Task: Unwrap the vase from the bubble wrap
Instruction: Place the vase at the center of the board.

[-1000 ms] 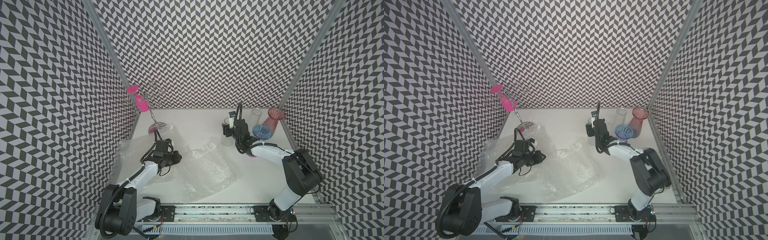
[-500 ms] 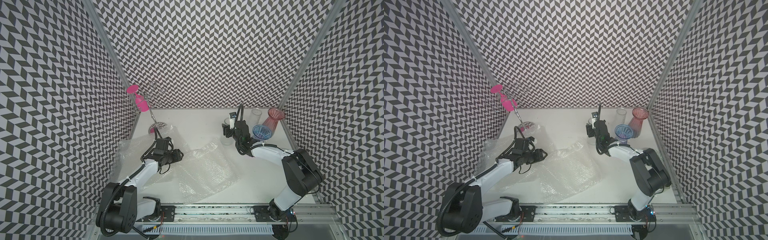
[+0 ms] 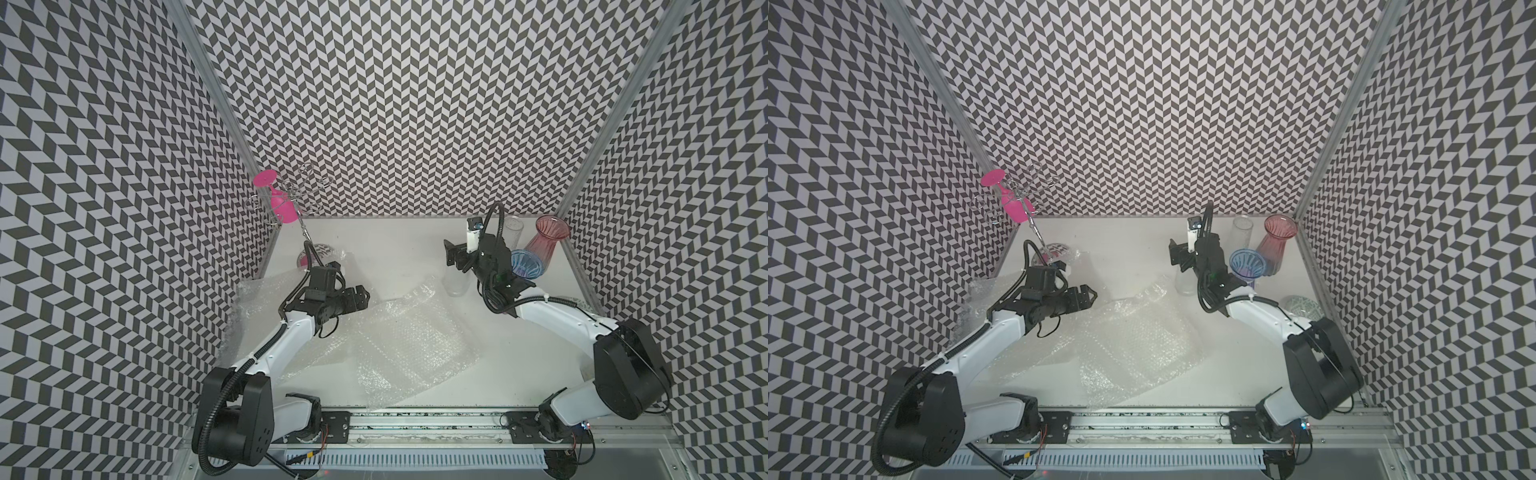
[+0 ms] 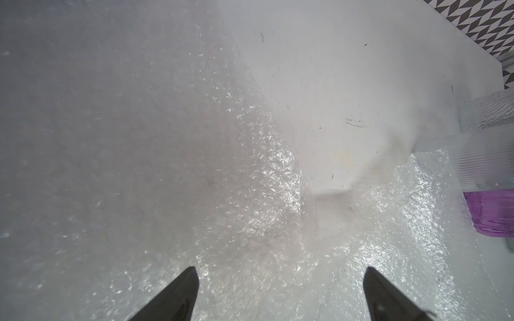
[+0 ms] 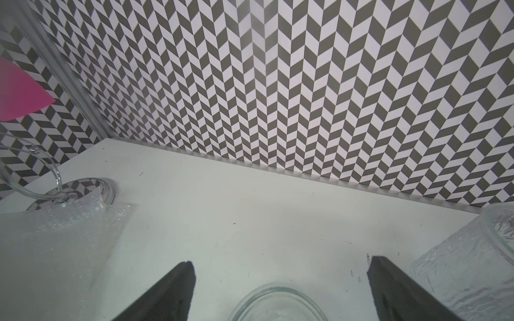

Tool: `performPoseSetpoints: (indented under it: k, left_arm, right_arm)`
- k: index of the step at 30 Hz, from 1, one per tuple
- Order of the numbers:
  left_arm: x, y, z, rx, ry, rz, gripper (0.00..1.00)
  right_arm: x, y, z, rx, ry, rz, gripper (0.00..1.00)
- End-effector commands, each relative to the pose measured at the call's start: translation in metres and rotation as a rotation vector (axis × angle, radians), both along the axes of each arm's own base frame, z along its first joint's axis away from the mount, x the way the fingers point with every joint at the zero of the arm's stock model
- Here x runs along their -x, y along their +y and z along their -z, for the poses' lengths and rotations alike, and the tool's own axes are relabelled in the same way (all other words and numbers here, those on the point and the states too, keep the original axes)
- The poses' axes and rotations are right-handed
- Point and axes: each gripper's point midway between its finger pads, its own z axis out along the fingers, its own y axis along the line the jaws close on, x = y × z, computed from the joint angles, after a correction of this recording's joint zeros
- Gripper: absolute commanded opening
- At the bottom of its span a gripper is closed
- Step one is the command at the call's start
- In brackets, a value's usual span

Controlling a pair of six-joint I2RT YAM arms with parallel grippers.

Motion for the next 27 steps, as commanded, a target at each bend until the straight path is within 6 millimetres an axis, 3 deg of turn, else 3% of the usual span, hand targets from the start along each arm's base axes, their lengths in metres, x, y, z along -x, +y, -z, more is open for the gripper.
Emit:
performPoseSetpoints:
  k: [1,15,21,27]
  left_arm:
    - [-0.005,0.007,-0.015,-0.04,-0.045,-0.001,0.96]
    - [-0.006,0.01,-0.04,-0.086,-0.132,0.02,1.0]
    - [-0.01,0.01,-0.06,-0.128,-0.227,0.049,1.0]
    - [-0.007,0.008,-0.068,-0.144,-0.287,0.059,1.0]
  right_arm:
    - [0.005,0.001,-0.024,-0.01,-0.055,-0.004,0.99]
    - [0.038,0.001,-0.04,0.006,-0.062,-0.03,0.99]
    - [0.085,0.004,-0.049,0.022,-0.068,-0.093,0.99]
    - [0.141,-0.022,-0.04,-0.021,-0.047,-0.11,0.99]
